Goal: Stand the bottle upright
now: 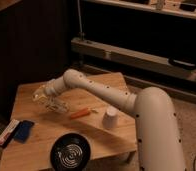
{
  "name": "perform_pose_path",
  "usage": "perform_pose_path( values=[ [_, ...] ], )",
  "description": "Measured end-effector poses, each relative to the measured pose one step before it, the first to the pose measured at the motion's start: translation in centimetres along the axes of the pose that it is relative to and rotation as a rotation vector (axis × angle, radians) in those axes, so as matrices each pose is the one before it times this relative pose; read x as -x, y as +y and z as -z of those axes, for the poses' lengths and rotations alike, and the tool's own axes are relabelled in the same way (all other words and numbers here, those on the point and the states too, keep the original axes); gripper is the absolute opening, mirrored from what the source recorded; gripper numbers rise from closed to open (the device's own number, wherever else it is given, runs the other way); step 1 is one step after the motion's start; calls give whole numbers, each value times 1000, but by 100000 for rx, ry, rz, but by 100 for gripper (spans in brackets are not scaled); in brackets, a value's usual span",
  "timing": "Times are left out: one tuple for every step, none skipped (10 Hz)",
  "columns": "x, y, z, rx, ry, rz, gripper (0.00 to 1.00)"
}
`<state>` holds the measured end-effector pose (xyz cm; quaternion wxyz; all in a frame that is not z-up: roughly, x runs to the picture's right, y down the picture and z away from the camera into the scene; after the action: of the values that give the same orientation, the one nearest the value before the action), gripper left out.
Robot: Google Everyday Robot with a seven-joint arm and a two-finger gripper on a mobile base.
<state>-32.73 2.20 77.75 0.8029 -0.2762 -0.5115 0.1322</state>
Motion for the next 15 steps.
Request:
perform_pose_path(
  values=[
    [259, -40, 269, -150, -1188, 110, 0],
    [166, 73, 22, 68, -1320, 114, 0],
    [176, 35, 124, -207, -1287, 37, 0],
    [169, 0, 426, -624, -3100, -373, 0],
    [230, -7, 260, -269, -1390, -103, 0],
    [128, 52, 139, -38, -619, -49, 0],
    [210, -14, 315, -241, -686, -150, 0],
    [97, 51, 216, -93, -609, -192, 0],
    [67, 52, 231, -210, -782, -204, 0],
    [0, 99, 311, -354, -1050, -231, 0],
    [-24, 79, 216, -279, -1027, -71, 0],
    [-6, 40, 173, -218, -920, 79, 0],
    [16, 60, 192, -186, -1339, 245, 0],
    [-40, 83, 203, -154, -1670, 255, 0],
    [63, 80, 144, -111, -1469, 246, 0]
  ],
)
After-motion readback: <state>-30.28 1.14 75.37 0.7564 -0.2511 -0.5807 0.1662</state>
